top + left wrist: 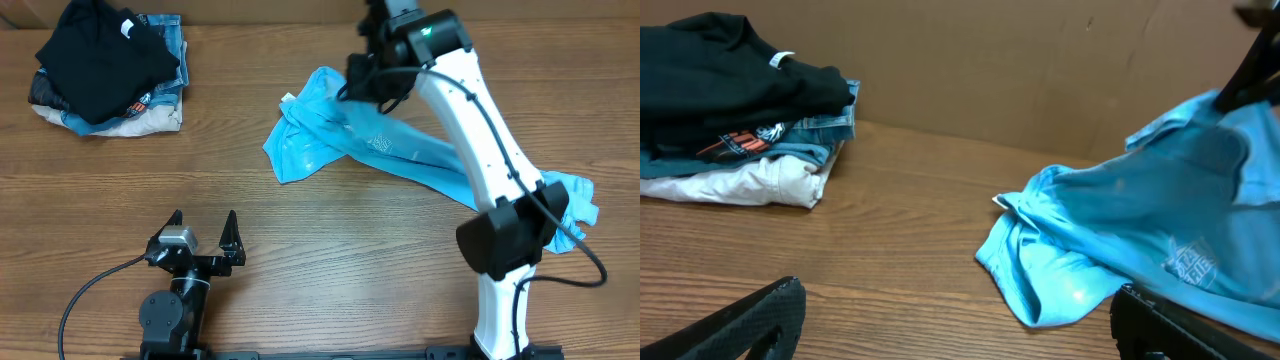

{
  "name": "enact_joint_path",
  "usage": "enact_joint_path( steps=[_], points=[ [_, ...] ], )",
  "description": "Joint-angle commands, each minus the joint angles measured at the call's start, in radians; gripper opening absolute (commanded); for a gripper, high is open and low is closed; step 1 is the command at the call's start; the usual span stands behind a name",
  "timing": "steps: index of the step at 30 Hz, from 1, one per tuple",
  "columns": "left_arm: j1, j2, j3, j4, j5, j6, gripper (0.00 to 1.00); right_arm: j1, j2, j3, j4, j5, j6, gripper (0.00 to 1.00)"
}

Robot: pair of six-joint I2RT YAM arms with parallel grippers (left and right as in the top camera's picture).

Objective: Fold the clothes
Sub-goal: 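Lift the T-shirt with the right gripper and drag it toward table center, then release the T-shirt on the table and raise the right gripper away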

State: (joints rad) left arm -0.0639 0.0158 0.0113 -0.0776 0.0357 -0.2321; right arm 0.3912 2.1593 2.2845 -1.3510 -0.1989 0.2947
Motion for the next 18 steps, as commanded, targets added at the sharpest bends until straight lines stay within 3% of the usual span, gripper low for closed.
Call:
enact_joint_path(
  steps=[1, 14, 15, 18],
  points=[
    [0.006, -0.01, -0.006, 0.002, -0.01, 0.019, 1.0, 0.051, -0.057, 0.027, -0.049, -0.071, 0.067, 0.04],
    [0.006, -0.01, -0.006, 0.002, -0.01, 0.019, 1.0, 0.229, -0.059, 0.026, -0.155, -0.146, 0.073, 0.04],
    [0.006, -0.01, -0.006, 0.002, -0.01, 0.019, 1.0, 0.24, -0.059, 0.026, -0.156, -0.146, 0.073, 0.08],
    [0.006, -0.01, -0.006, 0.002, -0.01, 0.019, 1.0, 0.263, -0.059, 0.026, -0.167, -0.124, 0.073, 0.46]
  ],
)
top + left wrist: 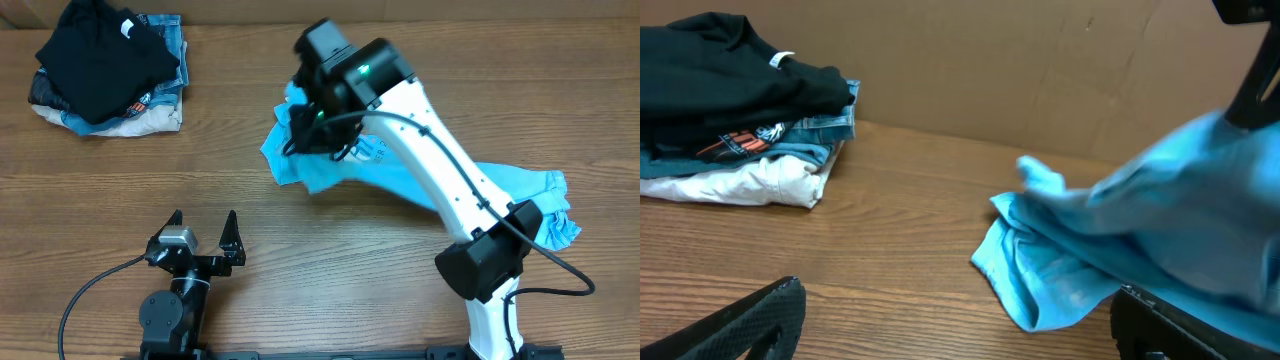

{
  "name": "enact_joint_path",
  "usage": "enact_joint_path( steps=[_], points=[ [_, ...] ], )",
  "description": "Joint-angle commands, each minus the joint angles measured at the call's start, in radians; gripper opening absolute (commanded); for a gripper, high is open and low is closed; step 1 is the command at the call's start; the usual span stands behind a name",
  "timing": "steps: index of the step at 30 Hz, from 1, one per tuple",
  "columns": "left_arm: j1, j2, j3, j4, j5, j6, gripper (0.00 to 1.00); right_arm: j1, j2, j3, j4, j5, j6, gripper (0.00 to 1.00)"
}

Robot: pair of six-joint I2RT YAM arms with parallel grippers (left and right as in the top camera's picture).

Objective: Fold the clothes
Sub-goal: 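Release the T-shirt on the table and raise the right gripper away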

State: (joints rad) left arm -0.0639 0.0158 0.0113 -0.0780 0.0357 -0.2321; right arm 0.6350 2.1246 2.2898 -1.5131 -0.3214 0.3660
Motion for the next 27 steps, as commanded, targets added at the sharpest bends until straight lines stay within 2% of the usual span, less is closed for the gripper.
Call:
enact_joint_path(
  steps=[1, 2, 7, 11, 22, 25, 26, 27],
  points=[
    [0.006, -0.01, -0.006, 0.002, -0.01, 0.019, 1.0, 0.021, -0.024, 0.021, -0.011, 0.01, 0.001, 0.6],
    [0.006, -0.01, -0.006, 0.002, -0.01, 0.019, 1.0, 0.02, -0.024, 0.021, -0.018, 0.028, 0.002, 0.71],
    [0.006, -0.01, -0.006, 0.002, -0.01, 0.019, 1.0, -0.051, -0.029, 0.021, -0.114, 0.236, 0.011, 0.79],
    [0.006, -0.01, -0.006, 0.002, -0.01, 0.019, 1.0, -0.178, -0.05, 0.021, -0.181, 0.304, 0.05, 0.79],
    [0.006, -0.01, -0.006, 0.003, -0.007, 0.015, 1.0, -0.6, -0.242, 0.021, -0.181, 0.247, 0.05, 0.79],
    [0.005, -0.01, -0.006, 0.009, 0.007, -0.029, 1.0, -0.679, -0.313, 0.021, -0.181, 0.206, 0.016, 0.79],
    [0.005, -0.01, -0.006, 0.019, 0.007, -0.051, 1.0, -0.701, -0.336, 0.021, -0.181, 0.198, -0.004, 0.82],
    [0.005, -0.01, -0.006, 0.034, 0.01, -0.077, 1.0, -0.715, -0.354, 0.021, -0.181, 0.196, -0.019, 1.0]
  ],
)
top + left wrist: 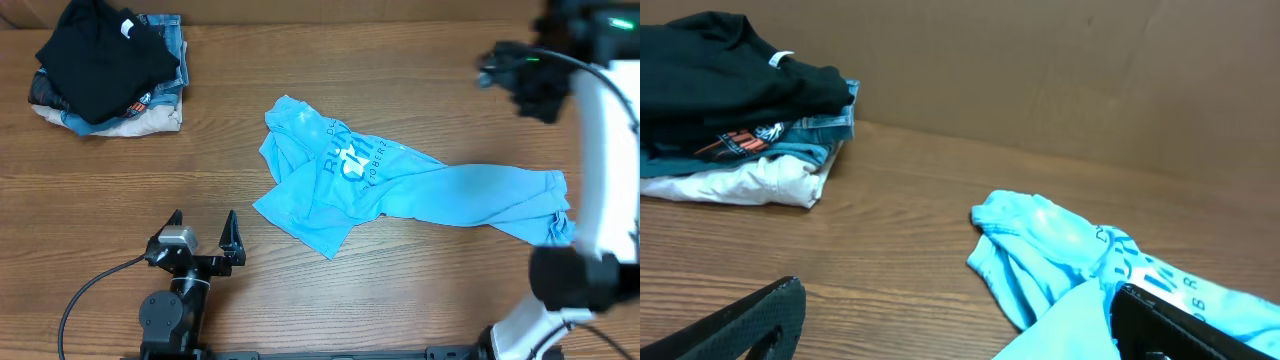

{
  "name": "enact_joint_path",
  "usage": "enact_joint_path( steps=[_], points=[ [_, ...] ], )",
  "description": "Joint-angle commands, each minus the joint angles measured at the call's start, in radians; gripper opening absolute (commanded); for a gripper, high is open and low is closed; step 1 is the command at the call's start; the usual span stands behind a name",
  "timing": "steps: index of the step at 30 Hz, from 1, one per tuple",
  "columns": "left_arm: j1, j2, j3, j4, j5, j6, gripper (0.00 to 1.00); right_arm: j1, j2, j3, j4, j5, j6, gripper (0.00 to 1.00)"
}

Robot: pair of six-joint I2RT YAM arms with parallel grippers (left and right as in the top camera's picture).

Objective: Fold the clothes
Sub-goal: 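Release the T-shirt on the table and raise the right gripper away, then reach the left gripper to the T-shirt's left edge and grasp it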

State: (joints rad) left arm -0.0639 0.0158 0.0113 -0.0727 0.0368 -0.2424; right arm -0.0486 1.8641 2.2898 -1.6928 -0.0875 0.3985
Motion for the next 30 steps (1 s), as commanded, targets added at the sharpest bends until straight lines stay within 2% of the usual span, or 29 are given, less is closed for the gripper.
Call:
enact_joint_path(
  steps=[1, 4, 7, 11, 16, 23, 25, 28, 30],
  points=[
    [0.005, -0.01, -0.006, 0.045, 0.008, -0.097, 1.0, -0.045, -0.111, 0.021, -0.001, -0.037, -0.069, 1.0],
    [0.005, -0.01, -0.006, 0.112, 0.069, -0.195, 1.0, -0.056, -0.151, 0.005, -0.001, -0.045, -0.147, 1.0],
    [0.005, -0.01, -0.005, 0.245, 0.294, -0.18, 1.0, -0.056, -0.18, -0.029, -0.001, -0.045, -0.172, 1.0],
    [0.005, -0.009, 0.054, 0.236, 0.41, -0.18, 1.0, -0.056, -0.195, -0.051, -0.001, -0.045, -0.148, 1.0],
    [0.005, 0.084, 0.288, -0.022, 0.408, -0.066, 1.0, -0.057, -0.211, -0.051, -0.001, -0.045, -0.109, 1.0],
    [0.003, 0.634, 0.844, -0.626, 0.414, -0.037, 1.0, -0.058, -0.27, -0.051, -0.001, 0.008, 0.003, 1.0],
    [-0.004, 0.792, 0.976, -0.763, 0.413, 0.011, 1.0, -0.058, -0.284, -0.051, -0.001, 0.028, 0.002, 1.0],
    [-0.008, 0.98, 1.092, -0.825, 0.433, 0.006, 1.0, -0.058, -0.29, -0.051, -0.001, 0.019, -0.006, 1.0],
    [-0.008, 1.091, 1.127, -0.857, 0.51, -0.008, 1.0, -0.058, -0.289, -0.051, -0.001, 0.019, -0.035, 1.0]
  ],
)
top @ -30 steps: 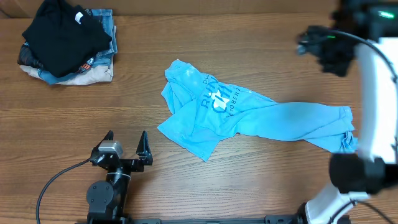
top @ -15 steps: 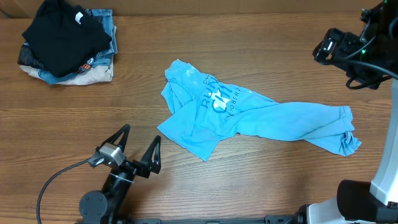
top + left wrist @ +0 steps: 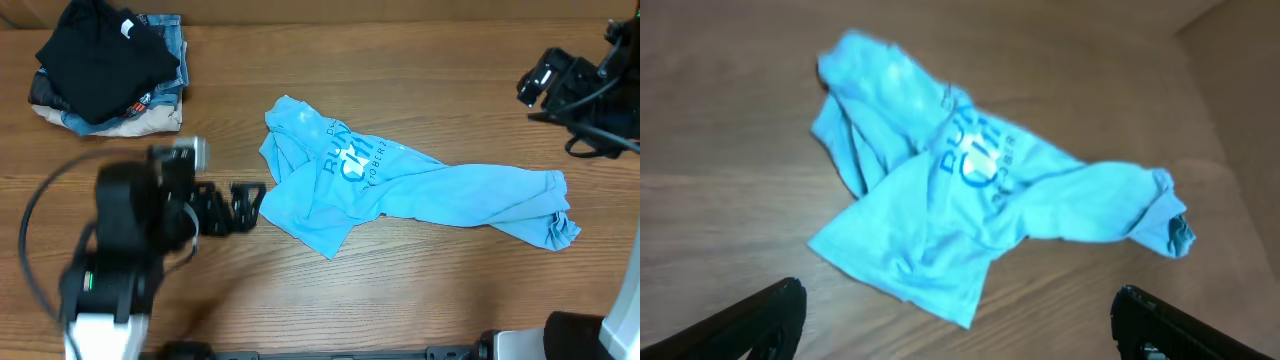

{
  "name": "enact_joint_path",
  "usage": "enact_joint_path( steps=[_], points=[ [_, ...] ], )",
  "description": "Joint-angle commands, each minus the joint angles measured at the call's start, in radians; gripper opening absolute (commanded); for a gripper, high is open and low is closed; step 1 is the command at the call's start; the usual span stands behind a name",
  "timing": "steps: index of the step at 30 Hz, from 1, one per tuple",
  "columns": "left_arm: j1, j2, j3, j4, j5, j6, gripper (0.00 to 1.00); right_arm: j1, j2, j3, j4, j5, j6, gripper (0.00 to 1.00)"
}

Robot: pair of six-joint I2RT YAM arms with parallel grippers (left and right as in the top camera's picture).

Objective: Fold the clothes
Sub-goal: 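Reach the left gripper to the T-shirt's left edge and grasp it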

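A light blue shirt (image 3: 400,185) with darker blue lettering lies crumpled on the wooden table (image 3: 400,300), its bunched end reaching to the right. In the left wrist view the same shirt (image 3: 970,190) is seen from above, a loose corner pointing toward the camera. My left gripper (image 3: 255,205) is open just left of that near corner, not touching the cloth; its fingers (image 3: 770,320) stand wide apart around bare wood. Far off at the back right, my right gripper (image 3: 535,88) is open and holds nothing, well clear of the shirt.
A stack of folded clothes (image 3: 105,65), with a black garment on top over denim and white pieces, sits at the back left corner. A brown cardboard wall runs along the back edge of the table.
My left arm has left its place at the front edge and now stands over the table, gripper open beside the shirt's near left corner. The right gripper sits a little farther right. The shirt lies unchanged.
My right gripper first held the blue shirt raised at the back of the table, then carried it farther left. By a second ago the shirt lay spread flatter, lettering up, and the right gripper was away at the back right. Now my left arm has come up to it.
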State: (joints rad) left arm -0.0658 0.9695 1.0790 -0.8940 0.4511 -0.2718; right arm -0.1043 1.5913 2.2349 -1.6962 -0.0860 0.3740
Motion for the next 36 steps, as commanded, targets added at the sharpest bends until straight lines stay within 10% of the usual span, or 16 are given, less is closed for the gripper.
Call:
enact_joint_path(
  steps=[1, 11, 36],
  points=[
    [-0.006, 0.187, 0.061, -0.015, 0.142, 0.011, 1.0, -0.003, -0.016, 0.004, 0.003, 0.019, -0.037, 1.0],
    [-0.083, 0.562, 0.061, -0.167, 0.01, 0.014, 1.0, -0.087, -0.015, 0.004, 0.003, 0.161, 0.097, 1.0],
    [-0.144, 0.866, 0.061, 0.137, -0.291, -0.037, 1.0, -0.251, -0.012, -0.14, 0.009, 0.183, 0.101, 1.0]
  ],
)
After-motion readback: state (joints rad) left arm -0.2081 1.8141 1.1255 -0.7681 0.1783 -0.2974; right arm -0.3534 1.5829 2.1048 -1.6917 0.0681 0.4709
